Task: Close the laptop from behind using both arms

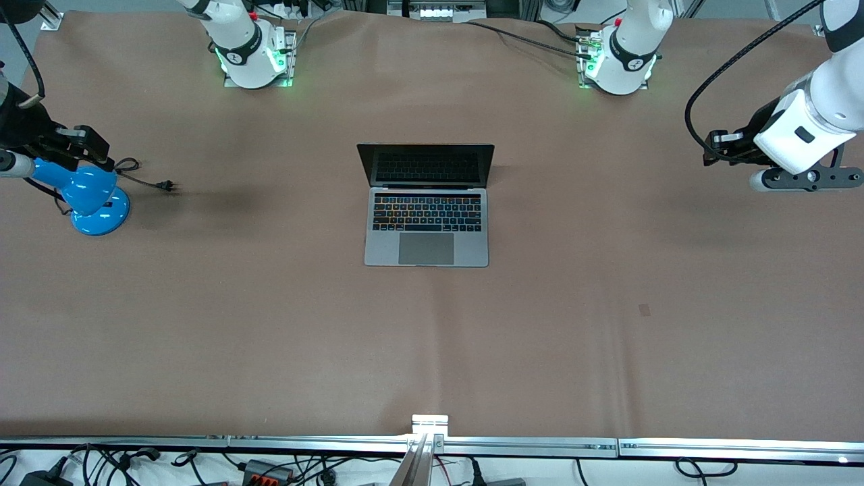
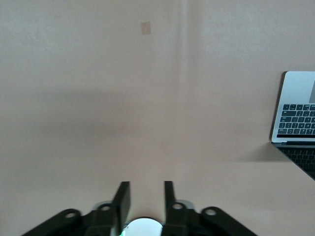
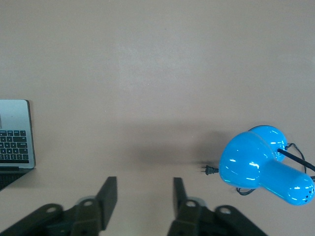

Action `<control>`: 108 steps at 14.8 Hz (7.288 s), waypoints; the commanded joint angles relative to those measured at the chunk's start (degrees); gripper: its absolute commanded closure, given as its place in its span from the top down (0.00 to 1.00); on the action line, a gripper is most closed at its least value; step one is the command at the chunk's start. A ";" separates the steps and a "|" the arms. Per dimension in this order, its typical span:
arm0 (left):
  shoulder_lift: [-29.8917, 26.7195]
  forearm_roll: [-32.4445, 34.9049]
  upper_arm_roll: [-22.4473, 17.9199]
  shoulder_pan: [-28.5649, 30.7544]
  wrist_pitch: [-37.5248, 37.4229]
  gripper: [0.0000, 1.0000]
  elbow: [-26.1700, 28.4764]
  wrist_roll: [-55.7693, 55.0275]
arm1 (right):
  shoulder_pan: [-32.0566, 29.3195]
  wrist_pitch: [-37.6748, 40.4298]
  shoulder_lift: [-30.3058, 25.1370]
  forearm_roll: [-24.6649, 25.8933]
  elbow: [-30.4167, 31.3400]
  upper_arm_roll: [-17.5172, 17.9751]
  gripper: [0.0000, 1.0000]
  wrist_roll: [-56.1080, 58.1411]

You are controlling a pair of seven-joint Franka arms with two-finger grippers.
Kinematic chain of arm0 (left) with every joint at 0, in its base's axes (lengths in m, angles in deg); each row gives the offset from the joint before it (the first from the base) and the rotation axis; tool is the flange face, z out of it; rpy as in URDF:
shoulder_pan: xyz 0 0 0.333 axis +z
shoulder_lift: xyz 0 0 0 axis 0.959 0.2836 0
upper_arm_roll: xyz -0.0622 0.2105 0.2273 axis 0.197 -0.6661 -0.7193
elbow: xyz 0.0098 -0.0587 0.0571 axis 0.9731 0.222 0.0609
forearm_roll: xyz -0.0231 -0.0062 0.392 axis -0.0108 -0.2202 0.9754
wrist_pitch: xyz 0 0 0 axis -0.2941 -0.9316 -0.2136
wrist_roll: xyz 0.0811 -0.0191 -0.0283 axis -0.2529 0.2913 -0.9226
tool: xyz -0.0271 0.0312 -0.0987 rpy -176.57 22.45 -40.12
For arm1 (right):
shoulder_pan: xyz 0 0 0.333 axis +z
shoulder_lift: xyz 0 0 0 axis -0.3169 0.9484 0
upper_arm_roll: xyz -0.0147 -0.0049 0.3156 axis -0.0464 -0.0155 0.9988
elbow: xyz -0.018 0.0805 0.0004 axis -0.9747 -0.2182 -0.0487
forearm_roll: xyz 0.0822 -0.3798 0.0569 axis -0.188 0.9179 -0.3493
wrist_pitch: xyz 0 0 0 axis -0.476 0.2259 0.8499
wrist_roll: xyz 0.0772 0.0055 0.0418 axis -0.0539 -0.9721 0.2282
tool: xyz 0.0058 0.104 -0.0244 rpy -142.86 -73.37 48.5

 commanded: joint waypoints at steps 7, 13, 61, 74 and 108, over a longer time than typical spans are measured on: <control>-0.94 -8.06 6.05 0.22 -8.06 0.00 2.47 0.21 | 0.04 3.11 1.01 -3.02 0.11 0.49 0.00 0.12; -9.37 -18.81 18.06 0.30 4.64 0.00 19.76 -7.94 | 5.20 13.20 5.85 -15.67 1.51 0.58 0.00 0.56; 27.78 -1.06 32.26 -0.66 49.76 0.00 16.37 -26.51 | 35.63 -37.58 23.24 -29.31 11.11 -0.82 0.00 -18.95; 39.58 8.70 28.22 -4.77 56.96 0.00 11.62 -27.39 | 35.72 -37.58 45.39 -27.30 -6.47 -3.64 0.00 -18.60; 2.92 0.79 7.39 6.55 -0.34 1.00 -4.02 3.28 | 35.63 9.36 23.78 -11.12 -25.90 -30.96 1.00 -6.56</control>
